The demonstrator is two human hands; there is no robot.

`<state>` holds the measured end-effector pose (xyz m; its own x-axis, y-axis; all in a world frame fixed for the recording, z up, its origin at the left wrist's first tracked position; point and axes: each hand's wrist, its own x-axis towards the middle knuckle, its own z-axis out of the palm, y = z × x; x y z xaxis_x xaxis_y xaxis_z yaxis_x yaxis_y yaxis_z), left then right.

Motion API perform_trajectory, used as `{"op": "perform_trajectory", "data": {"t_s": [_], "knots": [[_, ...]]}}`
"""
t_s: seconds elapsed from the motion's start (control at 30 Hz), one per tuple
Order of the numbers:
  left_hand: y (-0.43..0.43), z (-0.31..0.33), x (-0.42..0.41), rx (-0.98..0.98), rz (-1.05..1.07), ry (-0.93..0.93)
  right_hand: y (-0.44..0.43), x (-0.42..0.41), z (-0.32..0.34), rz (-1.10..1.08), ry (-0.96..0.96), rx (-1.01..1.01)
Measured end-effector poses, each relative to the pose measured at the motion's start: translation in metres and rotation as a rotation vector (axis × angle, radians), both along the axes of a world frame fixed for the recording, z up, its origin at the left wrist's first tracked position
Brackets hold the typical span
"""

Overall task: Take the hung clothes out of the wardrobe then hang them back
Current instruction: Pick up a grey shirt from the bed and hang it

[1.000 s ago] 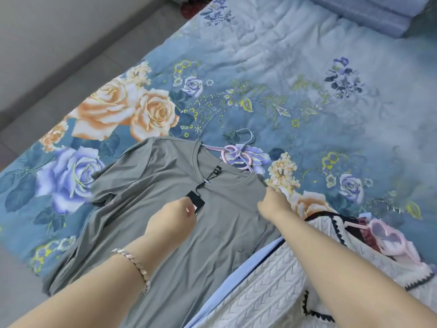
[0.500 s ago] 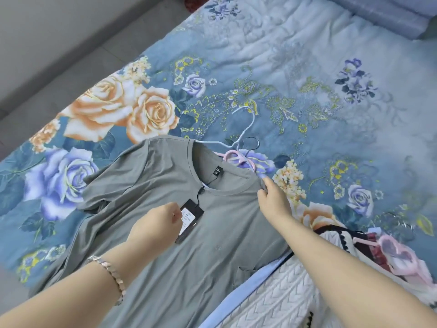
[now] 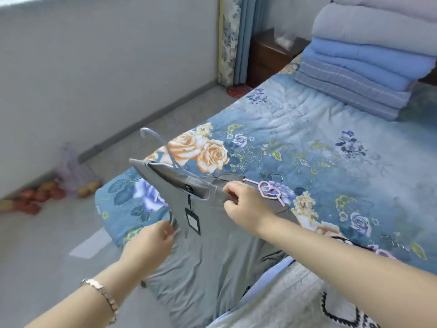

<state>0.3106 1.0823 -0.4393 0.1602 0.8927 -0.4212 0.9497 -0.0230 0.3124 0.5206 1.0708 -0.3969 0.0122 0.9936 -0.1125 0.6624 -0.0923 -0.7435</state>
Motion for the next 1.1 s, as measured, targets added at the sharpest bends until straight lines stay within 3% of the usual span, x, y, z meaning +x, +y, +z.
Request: {"op": "perform_trajectory", "data": {"t_s": [0.27, 0.5, 0.8, 1.1], "knots": [[-0.145, 0.128, -0.17, 0.173, 0.279, -0.011, -0.11, -0.181, 0.126, 0.315, 0.022, 0.088], [-0.293, 0.207, -0.269, 0.262, 0.578, -0.003, -0.206, -0.285, 0.204, 0.599, 0.018, 0.185], [-0.518, 0.277, -0.305, 0.38, 1.134, 0.001, -0.349, -0.37, 0.287, 1.149, 0.073, 0.296], [-0.787, 0.31, -0.281, 0.462, 1.692, -0.029, -0.535, -0.421, 0.358, 1.625, 0.158, 0.296]]}}
